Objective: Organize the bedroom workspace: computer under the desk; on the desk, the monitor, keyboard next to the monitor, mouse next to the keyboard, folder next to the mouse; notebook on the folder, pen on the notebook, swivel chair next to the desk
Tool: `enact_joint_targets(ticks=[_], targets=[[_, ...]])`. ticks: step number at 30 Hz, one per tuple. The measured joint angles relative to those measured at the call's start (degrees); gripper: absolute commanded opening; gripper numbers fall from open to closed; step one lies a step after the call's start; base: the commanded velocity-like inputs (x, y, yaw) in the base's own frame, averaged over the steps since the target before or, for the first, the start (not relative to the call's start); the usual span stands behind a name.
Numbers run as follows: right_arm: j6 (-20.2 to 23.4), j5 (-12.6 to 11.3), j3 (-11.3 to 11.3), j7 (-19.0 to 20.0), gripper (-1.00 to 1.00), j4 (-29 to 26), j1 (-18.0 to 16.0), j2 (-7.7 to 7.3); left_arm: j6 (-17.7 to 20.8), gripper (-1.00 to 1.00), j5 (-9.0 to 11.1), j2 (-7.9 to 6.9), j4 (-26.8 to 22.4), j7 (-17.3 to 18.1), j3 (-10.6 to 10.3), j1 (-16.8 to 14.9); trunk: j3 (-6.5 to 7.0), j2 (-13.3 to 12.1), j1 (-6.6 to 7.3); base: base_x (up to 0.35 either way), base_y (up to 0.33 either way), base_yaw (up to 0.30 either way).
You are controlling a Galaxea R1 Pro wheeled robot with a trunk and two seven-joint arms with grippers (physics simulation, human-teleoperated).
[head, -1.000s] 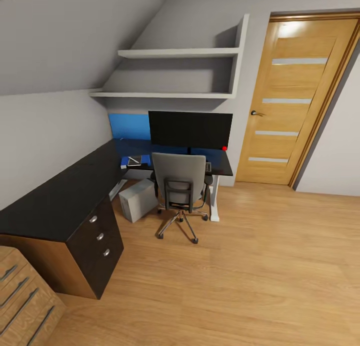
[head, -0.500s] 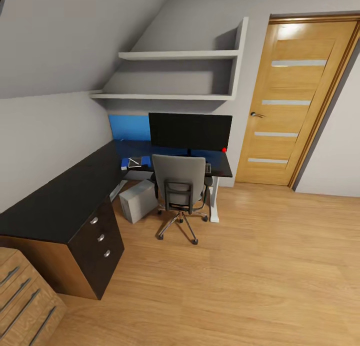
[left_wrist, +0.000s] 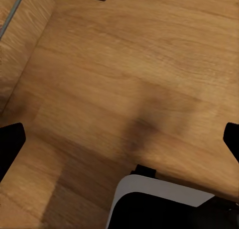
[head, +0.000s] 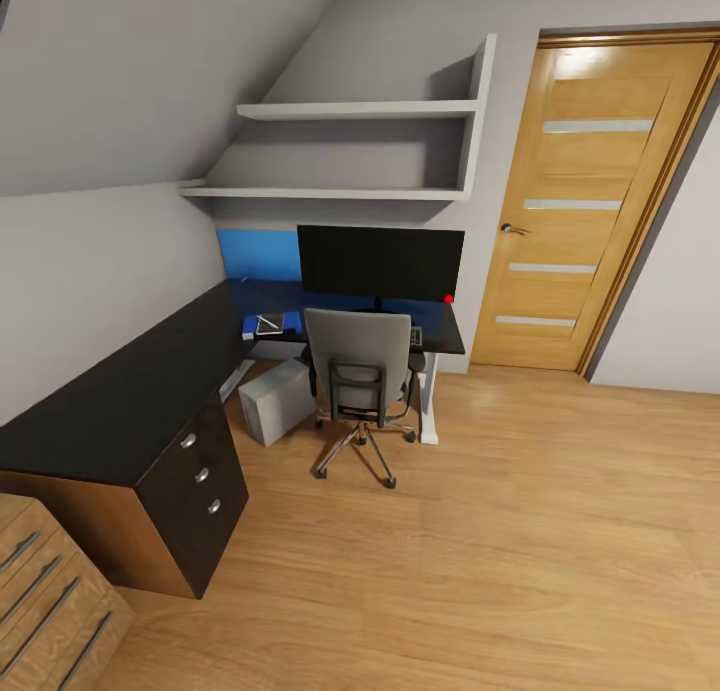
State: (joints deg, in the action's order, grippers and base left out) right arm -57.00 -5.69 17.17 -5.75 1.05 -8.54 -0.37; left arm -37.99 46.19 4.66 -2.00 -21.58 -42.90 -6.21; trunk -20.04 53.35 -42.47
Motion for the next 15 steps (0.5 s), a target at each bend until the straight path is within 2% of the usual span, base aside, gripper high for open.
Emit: enact_joint_targets(ticks=[15], targets=[[0.00,0.00,0.01,0.00,1.00,-0.02,-0.01,0.00,0.44,1.00,0.04,0.07,0.00,-0.08,0.00,0.00,0.00,0.00,0.00,0.000,0.000,0.000]])
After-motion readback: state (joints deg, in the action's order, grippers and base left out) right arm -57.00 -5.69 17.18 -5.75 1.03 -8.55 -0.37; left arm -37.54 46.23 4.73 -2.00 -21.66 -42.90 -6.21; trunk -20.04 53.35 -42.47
